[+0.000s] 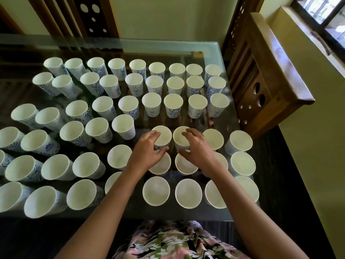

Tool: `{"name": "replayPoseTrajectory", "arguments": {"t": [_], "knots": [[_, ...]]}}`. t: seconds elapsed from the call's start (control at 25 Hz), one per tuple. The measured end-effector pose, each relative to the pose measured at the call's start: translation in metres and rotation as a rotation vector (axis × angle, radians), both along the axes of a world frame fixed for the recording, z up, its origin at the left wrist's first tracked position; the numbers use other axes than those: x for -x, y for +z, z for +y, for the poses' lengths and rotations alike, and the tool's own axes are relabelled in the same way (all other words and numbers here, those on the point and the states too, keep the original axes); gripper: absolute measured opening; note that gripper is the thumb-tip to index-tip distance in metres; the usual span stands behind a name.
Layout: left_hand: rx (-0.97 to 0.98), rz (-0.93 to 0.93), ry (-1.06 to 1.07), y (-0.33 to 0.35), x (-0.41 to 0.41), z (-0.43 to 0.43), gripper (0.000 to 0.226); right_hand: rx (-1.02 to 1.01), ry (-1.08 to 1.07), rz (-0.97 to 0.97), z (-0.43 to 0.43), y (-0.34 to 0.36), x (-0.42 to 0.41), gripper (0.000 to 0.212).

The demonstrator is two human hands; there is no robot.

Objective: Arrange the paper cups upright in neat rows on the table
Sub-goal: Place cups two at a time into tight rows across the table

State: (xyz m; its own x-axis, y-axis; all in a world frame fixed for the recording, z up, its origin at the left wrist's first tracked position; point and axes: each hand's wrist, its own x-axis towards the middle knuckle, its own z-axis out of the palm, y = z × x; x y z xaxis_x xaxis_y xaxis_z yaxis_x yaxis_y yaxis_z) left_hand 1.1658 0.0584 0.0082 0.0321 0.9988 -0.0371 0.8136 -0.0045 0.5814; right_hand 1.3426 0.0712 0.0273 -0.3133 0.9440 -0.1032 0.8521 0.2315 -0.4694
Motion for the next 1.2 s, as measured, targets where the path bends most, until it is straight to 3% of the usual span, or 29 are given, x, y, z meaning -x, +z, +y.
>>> {"name": "replayPoseTrajectory", "arguments": {"t": [1.2], "knots": [[0.034, 0.029, -0.041, -0.004, -0.001, 0.031, 0.064, 0.039, -0.029, -0.027, 0.027, -0.006, 0.003, 0.064]]}}
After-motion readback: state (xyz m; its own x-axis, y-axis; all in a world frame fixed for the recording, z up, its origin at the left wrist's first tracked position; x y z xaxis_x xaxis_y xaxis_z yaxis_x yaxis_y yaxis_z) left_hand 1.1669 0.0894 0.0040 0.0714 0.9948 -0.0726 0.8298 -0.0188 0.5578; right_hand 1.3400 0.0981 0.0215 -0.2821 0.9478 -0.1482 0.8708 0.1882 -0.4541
